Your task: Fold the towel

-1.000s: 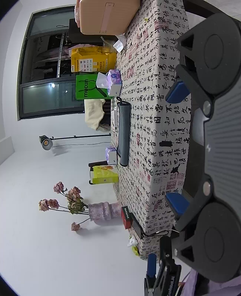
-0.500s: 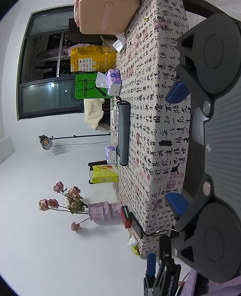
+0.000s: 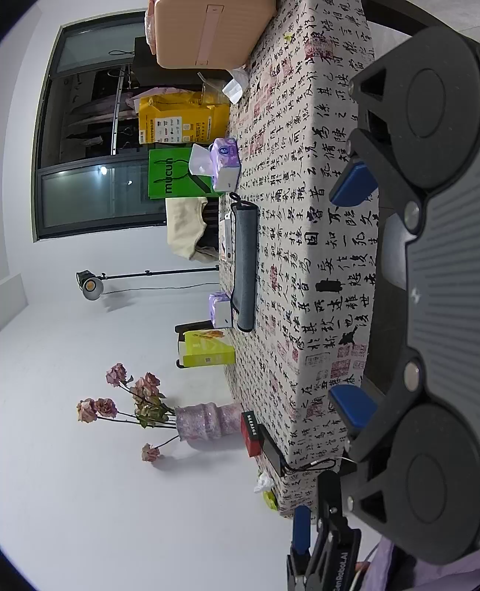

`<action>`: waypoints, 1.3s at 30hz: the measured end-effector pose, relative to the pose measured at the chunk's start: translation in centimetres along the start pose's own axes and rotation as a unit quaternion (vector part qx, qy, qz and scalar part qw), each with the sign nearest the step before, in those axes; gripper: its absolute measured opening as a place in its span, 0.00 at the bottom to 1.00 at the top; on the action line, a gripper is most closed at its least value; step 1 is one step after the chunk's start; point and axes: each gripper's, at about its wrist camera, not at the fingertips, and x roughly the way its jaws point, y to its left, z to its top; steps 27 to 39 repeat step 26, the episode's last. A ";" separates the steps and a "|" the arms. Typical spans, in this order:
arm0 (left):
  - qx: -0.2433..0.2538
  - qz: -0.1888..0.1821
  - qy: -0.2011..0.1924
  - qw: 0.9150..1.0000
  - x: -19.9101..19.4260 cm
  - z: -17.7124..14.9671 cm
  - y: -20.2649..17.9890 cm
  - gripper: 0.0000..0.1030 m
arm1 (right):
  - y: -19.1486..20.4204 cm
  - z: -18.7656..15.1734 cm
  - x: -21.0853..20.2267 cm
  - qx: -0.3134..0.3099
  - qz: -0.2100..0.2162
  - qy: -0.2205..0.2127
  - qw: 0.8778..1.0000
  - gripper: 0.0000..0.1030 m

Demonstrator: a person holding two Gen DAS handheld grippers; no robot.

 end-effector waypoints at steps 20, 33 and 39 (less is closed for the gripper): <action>0.008 -0.002 0.001 1.000 0.1 0.0 0.1 1.00 | 0.0 0.0 0.0 0.001 0.000 0.001 1.000 1.00; 0.014 0.001 -0.001 1.000 -0.1 -0.1 -0.1 1.00 | 0.1 0.0 0.0 -0.002 -0.001 0.000 1.000 1.00; 0.014 0.001 -0.001 1.000 -0.1 -0.1 -0.1 1.00 | 0.1 0.0 0.0 -0.002 -0.001 0.000 1.000 1.00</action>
